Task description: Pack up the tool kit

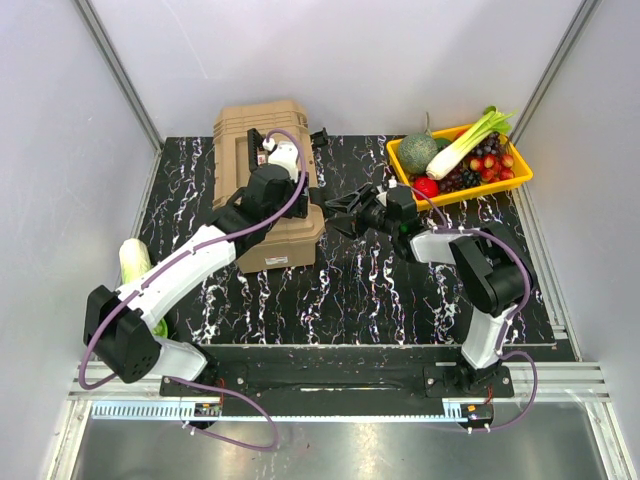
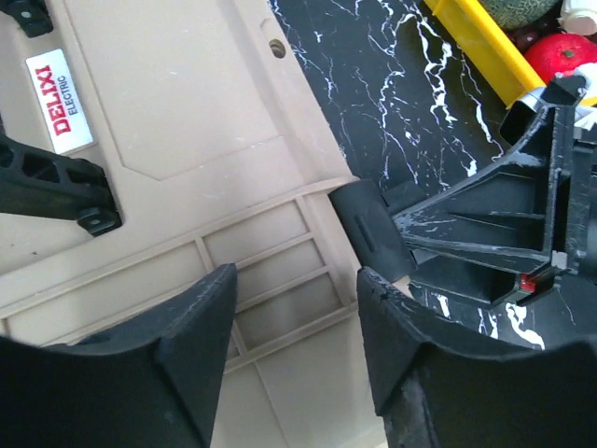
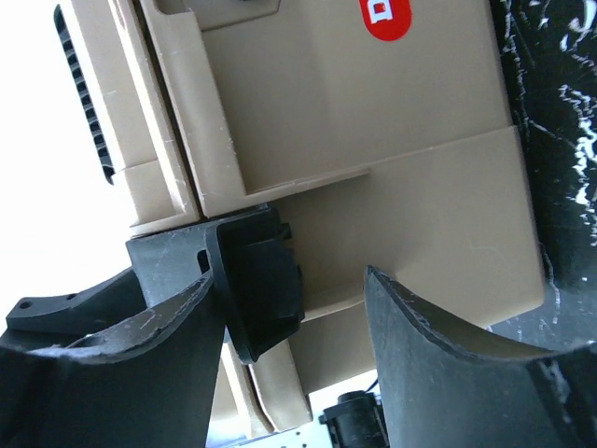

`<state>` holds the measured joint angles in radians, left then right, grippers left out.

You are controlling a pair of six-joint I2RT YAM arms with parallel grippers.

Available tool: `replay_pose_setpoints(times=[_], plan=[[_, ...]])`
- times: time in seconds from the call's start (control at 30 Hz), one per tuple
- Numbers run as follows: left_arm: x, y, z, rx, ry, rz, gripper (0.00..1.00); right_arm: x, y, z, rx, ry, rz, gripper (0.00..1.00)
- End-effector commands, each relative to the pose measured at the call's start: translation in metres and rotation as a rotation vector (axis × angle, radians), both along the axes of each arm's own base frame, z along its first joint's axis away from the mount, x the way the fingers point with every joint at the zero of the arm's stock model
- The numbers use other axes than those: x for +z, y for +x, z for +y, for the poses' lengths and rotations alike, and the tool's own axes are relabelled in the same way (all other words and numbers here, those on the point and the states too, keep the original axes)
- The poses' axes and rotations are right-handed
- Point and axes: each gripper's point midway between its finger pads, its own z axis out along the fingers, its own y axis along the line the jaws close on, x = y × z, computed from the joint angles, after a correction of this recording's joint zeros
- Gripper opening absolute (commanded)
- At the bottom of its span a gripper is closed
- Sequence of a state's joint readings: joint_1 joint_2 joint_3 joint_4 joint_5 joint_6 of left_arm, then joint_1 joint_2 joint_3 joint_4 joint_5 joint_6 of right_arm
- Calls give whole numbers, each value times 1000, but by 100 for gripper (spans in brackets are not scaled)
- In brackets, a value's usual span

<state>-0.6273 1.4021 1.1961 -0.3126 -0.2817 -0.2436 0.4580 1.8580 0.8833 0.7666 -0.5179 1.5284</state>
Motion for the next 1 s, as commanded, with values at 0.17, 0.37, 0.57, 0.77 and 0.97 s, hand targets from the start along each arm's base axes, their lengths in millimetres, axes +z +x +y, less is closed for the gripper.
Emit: replay_pose_setpoints(times=[0.17, 0.37, 0.57, 0.77, 0.97], plan=[[-111, -68, 33, -55, 248, 474, 73, -6, -5, 7, 29, -235, -29, 77], [-112, -68, 36, -44, 291, 521, 88, -16, -4, 1, 28, -356, -46, 83], [-122, -67, 48, 6, 382, 562, 91, -30, -6, 2, 47, -418, -38, 83], [-129, -70, 52, 28, 404, 577, 91, -47, -6, -13, 16, -532, -19, 83], [-123, -68, 53, 41, 393, 547, 91, -38, -6, -30, -16, -644, -38, 82]])
